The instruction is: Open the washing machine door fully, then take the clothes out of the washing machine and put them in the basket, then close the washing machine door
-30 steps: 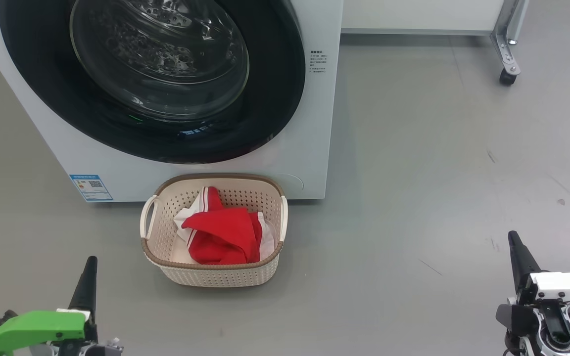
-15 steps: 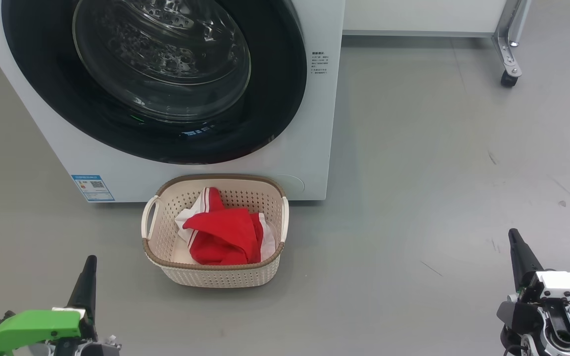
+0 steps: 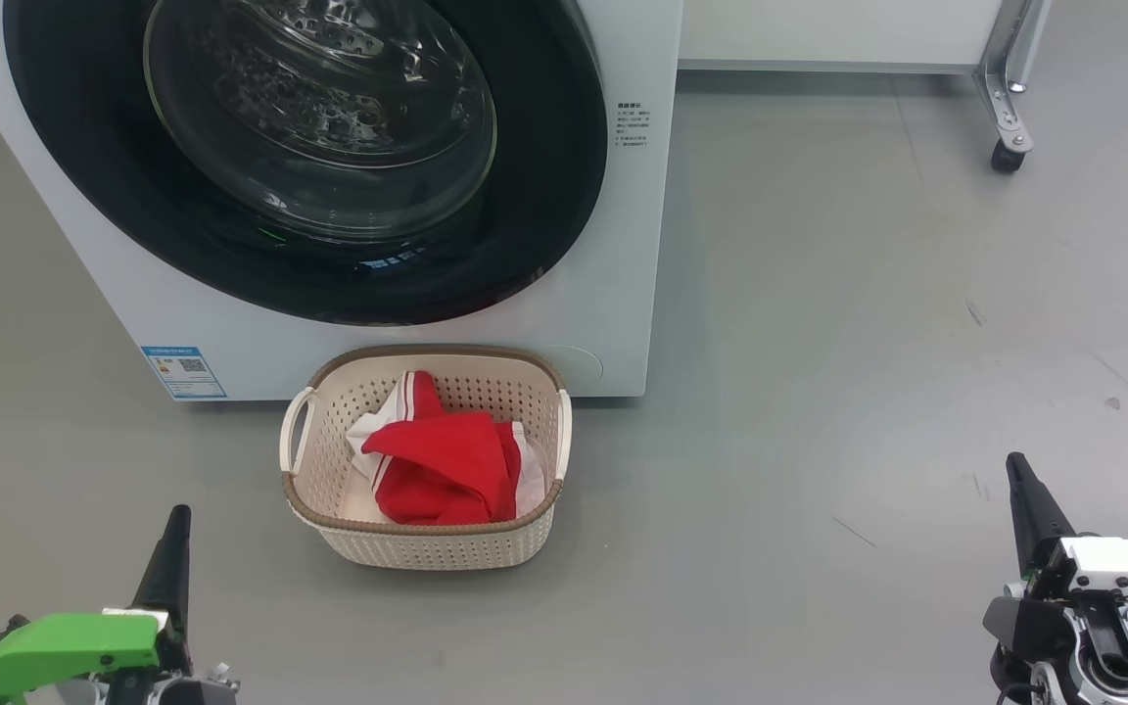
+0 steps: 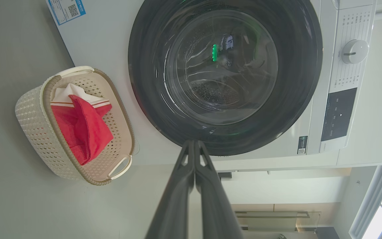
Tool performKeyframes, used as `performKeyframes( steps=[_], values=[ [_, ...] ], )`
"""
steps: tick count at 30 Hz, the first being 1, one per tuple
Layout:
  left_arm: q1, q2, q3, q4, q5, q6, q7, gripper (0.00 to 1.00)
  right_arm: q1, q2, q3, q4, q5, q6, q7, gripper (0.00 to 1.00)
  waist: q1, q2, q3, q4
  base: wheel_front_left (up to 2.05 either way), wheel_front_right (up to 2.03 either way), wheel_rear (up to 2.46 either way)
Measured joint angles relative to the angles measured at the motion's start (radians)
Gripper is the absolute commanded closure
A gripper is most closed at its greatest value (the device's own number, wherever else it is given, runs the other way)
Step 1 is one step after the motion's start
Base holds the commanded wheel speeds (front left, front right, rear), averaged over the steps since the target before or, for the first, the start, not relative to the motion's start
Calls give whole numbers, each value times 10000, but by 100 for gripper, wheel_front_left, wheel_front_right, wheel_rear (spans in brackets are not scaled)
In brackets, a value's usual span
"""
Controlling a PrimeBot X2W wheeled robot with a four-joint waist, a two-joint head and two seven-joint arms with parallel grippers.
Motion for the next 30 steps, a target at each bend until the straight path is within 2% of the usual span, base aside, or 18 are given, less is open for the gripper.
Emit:
performKeyframes(
  steps=[30],
  values=[
    [-7,0,35,25,0,0,13,100,0,0,0,0,2,0,0,100,0,0,-1,1,0,0,0]
  ],
)
